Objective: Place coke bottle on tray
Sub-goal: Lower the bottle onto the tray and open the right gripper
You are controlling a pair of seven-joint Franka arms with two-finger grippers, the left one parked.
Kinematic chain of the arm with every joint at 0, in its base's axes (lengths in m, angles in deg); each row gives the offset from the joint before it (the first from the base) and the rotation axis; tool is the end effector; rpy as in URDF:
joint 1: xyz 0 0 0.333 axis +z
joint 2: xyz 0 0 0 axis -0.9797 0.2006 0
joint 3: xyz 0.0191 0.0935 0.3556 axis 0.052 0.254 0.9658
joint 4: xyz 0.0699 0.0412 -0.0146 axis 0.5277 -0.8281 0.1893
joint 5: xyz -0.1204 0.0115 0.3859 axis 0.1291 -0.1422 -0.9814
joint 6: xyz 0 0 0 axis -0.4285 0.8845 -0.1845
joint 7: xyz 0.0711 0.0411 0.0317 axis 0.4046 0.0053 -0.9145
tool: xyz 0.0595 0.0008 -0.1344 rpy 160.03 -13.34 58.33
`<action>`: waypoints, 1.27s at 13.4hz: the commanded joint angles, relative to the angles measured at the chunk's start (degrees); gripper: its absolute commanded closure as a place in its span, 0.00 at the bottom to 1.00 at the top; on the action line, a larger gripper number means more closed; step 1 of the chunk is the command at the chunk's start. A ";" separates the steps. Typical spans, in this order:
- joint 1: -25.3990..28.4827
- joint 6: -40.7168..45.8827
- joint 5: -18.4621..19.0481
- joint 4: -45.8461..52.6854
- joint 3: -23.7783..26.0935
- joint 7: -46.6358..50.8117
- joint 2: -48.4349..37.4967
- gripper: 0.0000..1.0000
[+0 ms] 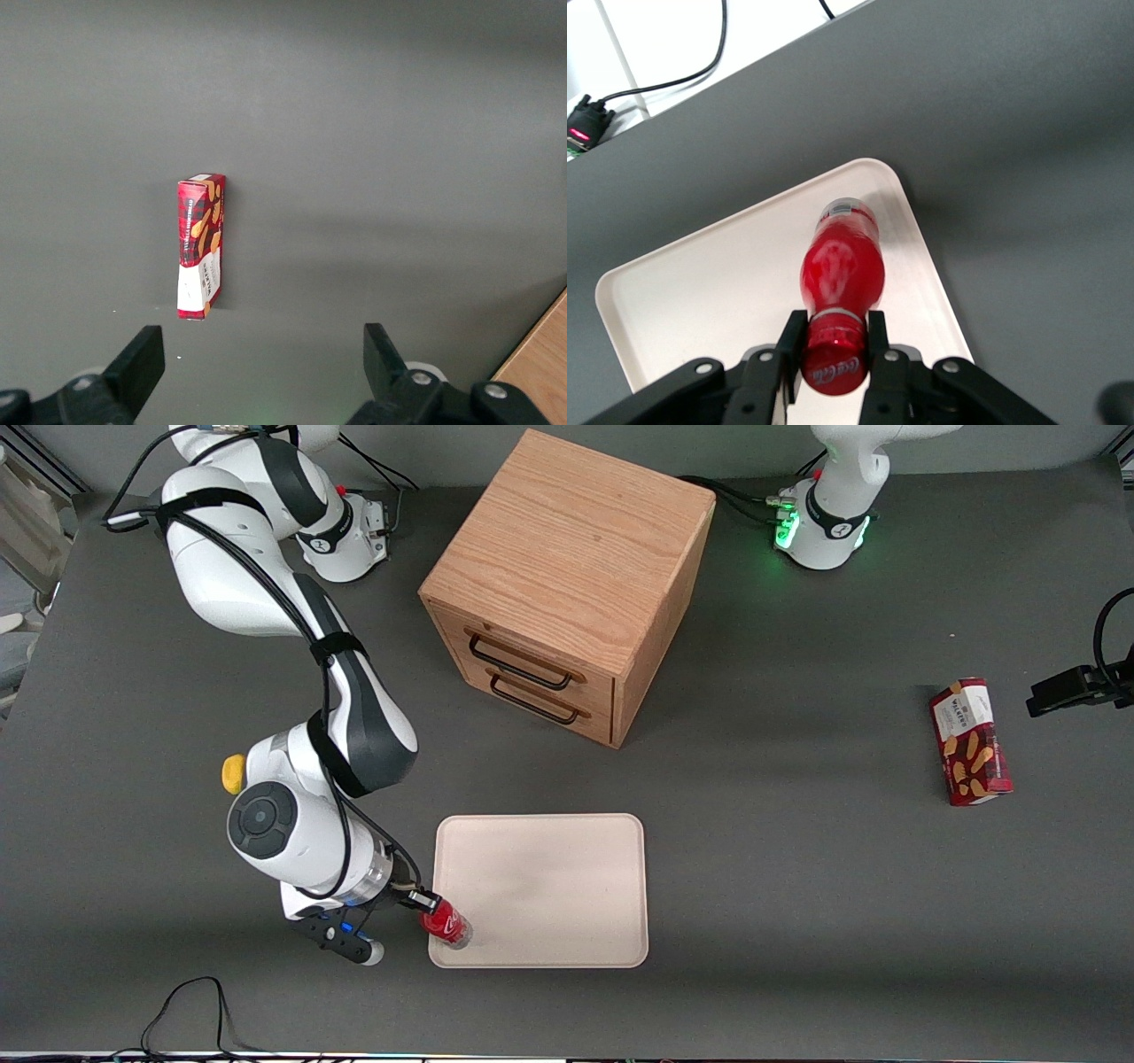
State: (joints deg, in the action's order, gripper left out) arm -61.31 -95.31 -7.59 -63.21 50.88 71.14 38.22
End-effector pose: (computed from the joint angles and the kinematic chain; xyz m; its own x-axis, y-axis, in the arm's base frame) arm 0.8097 0.2881 0.3408 0.9077 -0.4135 0.0709 -0.3980 -0.9022 -0.1663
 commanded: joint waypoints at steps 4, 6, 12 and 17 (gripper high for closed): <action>1.08 -0.29 1.57 2.35 -0.62 3.44 2.13 1.00; 1.08 -0.29 1.57 2.27 -0.62 3.71 2.57 1.00; 1.08 -1.26 2.36 2.00 -0.71 4.94 2.83 0.00; 1.08 -1.26 2.36 1.92 -0.62 5.29 2.83 0.00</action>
State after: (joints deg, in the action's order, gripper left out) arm -61.01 -96.34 -6.23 -63.17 50.85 74.46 39.96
